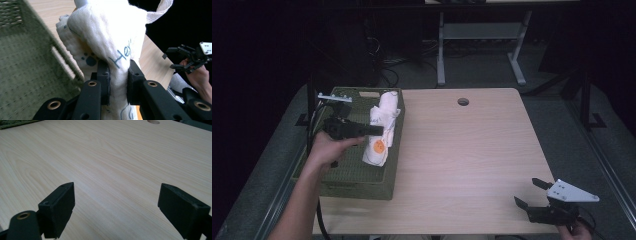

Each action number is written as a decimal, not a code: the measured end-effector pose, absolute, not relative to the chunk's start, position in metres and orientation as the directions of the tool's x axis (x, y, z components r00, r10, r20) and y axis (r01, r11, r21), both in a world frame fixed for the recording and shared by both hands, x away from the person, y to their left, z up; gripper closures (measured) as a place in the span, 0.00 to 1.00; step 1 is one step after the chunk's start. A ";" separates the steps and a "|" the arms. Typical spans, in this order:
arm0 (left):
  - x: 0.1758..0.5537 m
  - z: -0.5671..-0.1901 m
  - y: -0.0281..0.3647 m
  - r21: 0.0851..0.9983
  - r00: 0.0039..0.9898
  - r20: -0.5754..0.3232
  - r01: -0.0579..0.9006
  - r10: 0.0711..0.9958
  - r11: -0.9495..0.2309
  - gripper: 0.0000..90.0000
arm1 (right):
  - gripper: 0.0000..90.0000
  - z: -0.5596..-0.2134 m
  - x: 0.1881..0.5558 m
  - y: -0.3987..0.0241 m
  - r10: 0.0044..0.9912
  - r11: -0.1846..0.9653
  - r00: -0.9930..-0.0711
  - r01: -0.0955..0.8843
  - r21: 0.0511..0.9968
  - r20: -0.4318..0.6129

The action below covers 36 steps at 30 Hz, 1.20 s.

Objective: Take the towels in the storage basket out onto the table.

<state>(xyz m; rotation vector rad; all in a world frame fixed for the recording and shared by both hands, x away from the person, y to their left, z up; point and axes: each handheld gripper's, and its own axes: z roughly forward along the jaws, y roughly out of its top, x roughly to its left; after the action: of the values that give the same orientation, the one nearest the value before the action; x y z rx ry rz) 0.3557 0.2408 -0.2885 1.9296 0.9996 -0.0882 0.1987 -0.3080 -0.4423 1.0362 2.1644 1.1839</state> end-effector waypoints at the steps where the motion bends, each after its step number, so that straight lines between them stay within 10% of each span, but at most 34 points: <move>1: 0.356 -0.289 0.238 0.702 0.673 -0.433 0.669 0.600 -0.244 0.85 | 0.15 -0.442 0.199 -0.307 0.790 0.348 -0.612 0.395 0.850 -0.039; 36: 0.368 -0.310 0.152 0.698 0.738 -0.449 0.642 0.504 -0.318 0.85 | 0.15 -0.440 0.199 -0.304 0.789 0.352 -0.613 0.395 0.849 -0.042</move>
<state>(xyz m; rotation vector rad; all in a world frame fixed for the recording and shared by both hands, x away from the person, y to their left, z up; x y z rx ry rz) 0.3678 0.1522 -0.3096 1.9857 0.8703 -0.1826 0.1989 -0.3045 -0.4403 1.0317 2.1709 1.1779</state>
